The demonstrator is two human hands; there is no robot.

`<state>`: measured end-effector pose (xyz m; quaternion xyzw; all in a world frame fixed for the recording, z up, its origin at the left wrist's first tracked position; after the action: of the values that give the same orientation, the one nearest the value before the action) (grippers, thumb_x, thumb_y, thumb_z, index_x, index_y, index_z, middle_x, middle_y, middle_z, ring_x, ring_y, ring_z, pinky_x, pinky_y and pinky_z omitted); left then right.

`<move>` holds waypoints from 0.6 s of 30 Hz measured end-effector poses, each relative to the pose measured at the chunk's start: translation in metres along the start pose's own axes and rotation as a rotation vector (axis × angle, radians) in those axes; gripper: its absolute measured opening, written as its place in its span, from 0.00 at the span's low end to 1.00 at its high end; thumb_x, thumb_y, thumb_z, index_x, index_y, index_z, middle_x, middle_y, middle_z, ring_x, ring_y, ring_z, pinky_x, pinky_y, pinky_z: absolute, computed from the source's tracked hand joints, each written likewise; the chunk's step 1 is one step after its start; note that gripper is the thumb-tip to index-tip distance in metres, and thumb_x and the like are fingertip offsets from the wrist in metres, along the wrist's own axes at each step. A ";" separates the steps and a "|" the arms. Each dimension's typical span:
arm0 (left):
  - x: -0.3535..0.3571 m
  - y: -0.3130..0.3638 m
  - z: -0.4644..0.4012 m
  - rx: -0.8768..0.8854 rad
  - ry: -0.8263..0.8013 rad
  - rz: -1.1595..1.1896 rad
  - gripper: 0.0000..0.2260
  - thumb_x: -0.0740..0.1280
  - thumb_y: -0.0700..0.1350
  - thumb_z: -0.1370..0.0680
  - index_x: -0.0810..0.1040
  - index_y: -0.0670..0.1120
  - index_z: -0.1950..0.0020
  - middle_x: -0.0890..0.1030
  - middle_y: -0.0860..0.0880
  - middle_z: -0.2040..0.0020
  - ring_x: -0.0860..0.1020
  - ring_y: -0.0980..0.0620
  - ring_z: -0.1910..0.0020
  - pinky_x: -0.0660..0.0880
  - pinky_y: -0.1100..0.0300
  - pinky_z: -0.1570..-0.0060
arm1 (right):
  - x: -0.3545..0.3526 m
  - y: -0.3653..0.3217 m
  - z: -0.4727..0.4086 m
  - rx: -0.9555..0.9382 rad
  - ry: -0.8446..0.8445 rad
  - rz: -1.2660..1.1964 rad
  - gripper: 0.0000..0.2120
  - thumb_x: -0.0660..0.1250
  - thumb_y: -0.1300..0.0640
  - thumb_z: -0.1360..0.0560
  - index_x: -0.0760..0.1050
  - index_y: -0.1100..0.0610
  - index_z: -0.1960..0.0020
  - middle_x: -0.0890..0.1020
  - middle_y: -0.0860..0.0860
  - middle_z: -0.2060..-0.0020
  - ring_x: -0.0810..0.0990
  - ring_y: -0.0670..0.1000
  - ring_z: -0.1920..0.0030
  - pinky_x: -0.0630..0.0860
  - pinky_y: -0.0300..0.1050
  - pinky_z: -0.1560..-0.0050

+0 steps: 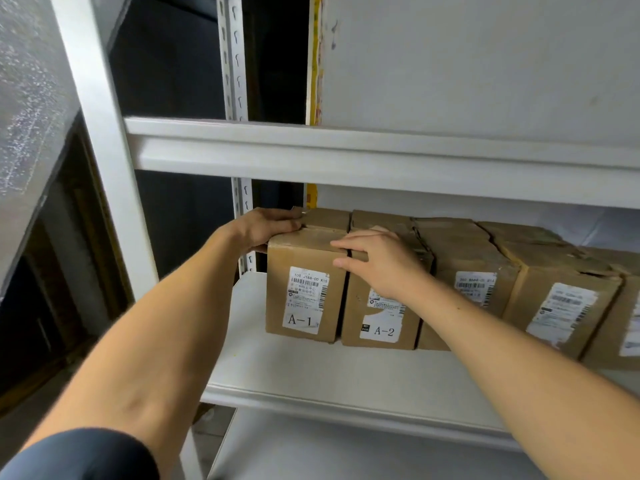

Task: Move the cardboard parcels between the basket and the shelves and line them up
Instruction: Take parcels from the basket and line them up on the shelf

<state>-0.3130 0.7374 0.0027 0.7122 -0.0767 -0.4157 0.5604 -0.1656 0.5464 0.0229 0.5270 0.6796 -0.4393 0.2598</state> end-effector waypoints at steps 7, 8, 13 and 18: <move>0.003 0.002 -0.002 -0.022 0.037 0.042 0.23 0.75 0.56 0.23 0.79 0.59 0.28 0.83 0.51 0.36 0.84 0.49 0.41 0.81 0.51 0.39 | -0.002 0.006 0.002 -0.015 0.039 -0.017 0.17 0.73 0.45 0.21 0.82 0.44 0.33 0.82 0.44 0.33 0.74 0.51 0.30 0.68 0.53 0.25; 0.004 0.003 -0.001 -0.022 0.049 0.045 0.22 0.75 0.56 0.22 0.79 0.59 0.29 0.83 0.51 0.37 0.84 0.49 0.41 0.81 0.50 0.39 | -0.002 0.007 0.003 -0.013 0.043 -0.021 0.17 0.73 0.45 0.21 0.83 0.44 0.33 0.82 0.45 0.33 0.75 0.51 0.30 0.68 0.54 0.24; 0.011 0.005 0.004 -0.015 0.108 0.070 0.18 0.72 0.54 0.20 0.80 0.59 0.30 0.84 0.50 0.40 0.85 0.46 0.46 0.83 0.52 0.48 | -0.004 0.008 0.007 -0.010 0.063 -0.037 0.16 0.73 0.49 0.20 0.83 0.47 0.33 0.83 0.46 0.33 0.76 0.52 0.30 0.69 0.52 0.25; 0.006 0.015 0.022 -0.014 0.147 -0.035 0.20 0.71 0.59 0.20 0.77 0.61 0.28 0.83 0.51 0.42 0.85 0.49 0.49 0.81 0.60 0.64 | -0.007 0.000 0.015 0.005 0.028 -0.007 0.20 0.70 0.49 0.17 0.78 0.49 0.27 0.78 0.48 0.27 0.72 0.50 0.26 0.62 0.41 0.27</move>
<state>-0.3185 0.7121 0.0119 0.7381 -0.0201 -0.3725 0.5622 -0.1648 0.5301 0.0211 0.5313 0.6841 -0.4342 0.2473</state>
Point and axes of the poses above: each hand's wrist, its own z-axis away from the middle knuckle, its own x-axis out of the palm, y = z × x, the point moved 9 cm from there along -z, towards the middle knuckle
